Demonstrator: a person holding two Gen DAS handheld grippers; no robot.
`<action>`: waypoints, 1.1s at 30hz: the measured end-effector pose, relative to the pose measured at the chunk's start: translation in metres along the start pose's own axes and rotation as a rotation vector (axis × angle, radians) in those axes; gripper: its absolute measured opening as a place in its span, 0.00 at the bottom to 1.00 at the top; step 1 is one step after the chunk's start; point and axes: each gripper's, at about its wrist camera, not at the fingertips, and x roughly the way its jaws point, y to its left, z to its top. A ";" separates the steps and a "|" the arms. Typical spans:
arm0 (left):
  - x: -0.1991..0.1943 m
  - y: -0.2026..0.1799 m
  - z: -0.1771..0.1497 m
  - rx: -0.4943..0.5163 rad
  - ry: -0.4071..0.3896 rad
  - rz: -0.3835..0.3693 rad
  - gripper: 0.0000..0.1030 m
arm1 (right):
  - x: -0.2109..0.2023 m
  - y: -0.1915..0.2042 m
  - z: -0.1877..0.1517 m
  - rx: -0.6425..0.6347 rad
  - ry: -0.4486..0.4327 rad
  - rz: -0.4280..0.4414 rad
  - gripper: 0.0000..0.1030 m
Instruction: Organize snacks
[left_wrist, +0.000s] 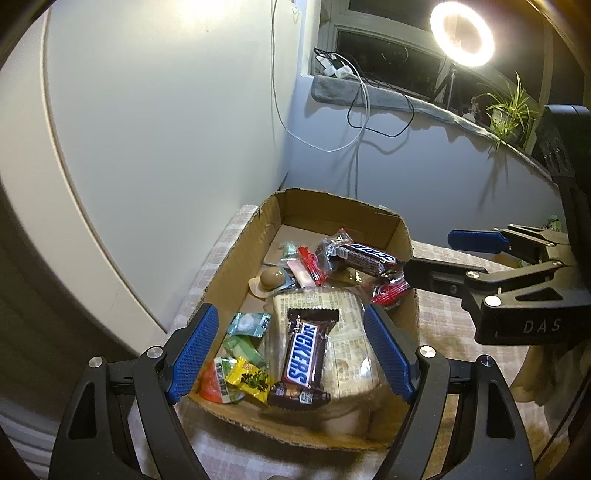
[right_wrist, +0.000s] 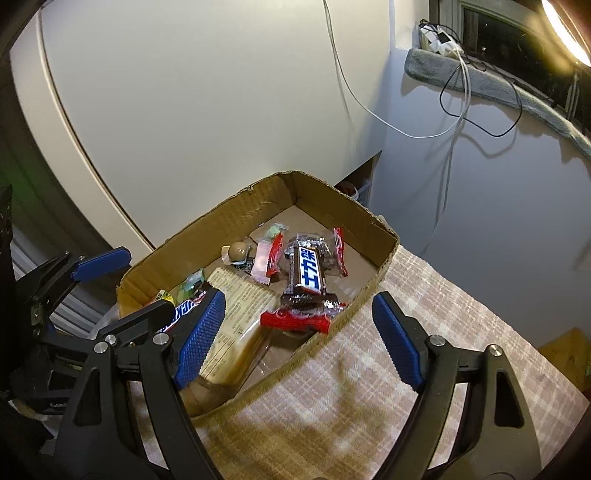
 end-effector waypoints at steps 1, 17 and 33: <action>-0.001 0.000 -0.001 -0.002 -0.001 0.000 0.79 | -0.003 0.001 -0.002 0.001 -0.008 -0.005 0.82; -0.033 -0.010 -0.019 -0.025 -0.055 0.016 0.79 | -0.049 0.006 -0.035 0.047 -0.094 -0.062 0.83; -0.065 -0.033 -0.046 -0.054 -0.095 0.025 0.79 | -0.089 0.018 -0.073 0.042 -0.163 -0.144 0.93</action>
